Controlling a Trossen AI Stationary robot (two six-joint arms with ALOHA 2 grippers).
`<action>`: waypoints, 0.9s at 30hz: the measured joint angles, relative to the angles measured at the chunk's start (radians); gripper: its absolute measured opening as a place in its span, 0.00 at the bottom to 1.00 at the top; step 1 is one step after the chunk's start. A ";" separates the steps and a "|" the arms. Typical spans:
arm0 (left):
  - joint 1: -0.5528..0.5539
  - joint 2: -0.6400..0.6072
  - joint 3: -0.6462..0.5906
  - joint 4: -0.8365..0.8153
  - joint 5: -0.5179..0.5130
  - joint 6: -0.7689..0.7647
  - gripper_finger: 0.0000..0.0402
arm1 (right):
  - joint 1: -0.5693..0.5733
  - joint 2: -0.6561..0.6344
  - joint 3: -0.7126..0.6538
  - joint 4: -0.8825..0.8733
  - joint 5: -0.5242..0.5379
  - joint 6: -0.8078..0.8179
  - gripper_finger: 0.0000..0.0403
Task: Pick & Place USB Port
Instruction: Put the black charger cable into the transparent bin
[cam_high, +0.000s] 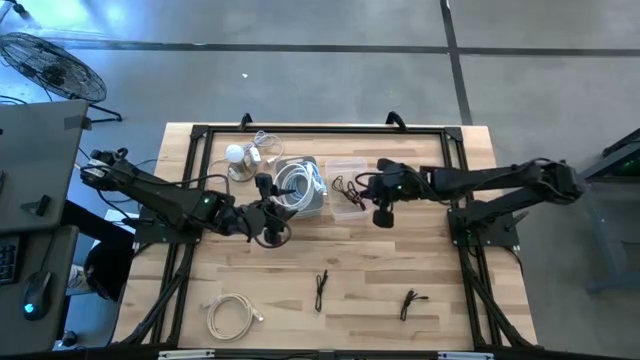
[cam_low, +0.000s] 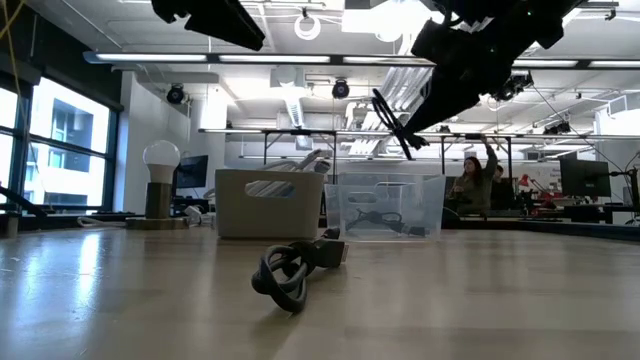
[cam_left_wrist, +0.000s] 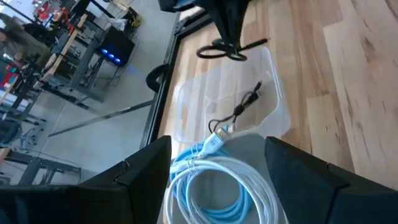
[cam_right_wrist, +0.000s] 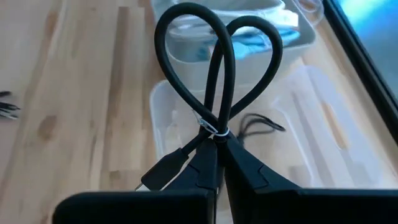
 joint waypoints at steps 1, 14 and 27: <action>0.000 0.000 0.000 -0.007 0.001 0.005 0.63 | 0.000 0.005 0.000 0.012 -0.006 -0.001 0.01; 0.000 0.000 0.000 -0.009 0.115 0.022 0.63 | -0.004 0.011 0.000 0.108 -0.020 0.041 0.17; 0.000 0.001 0.000 -0.032 0.317 0.078 0.63 | 0.028 -0.007 0.000 0.003 -0.059 0.062 0.30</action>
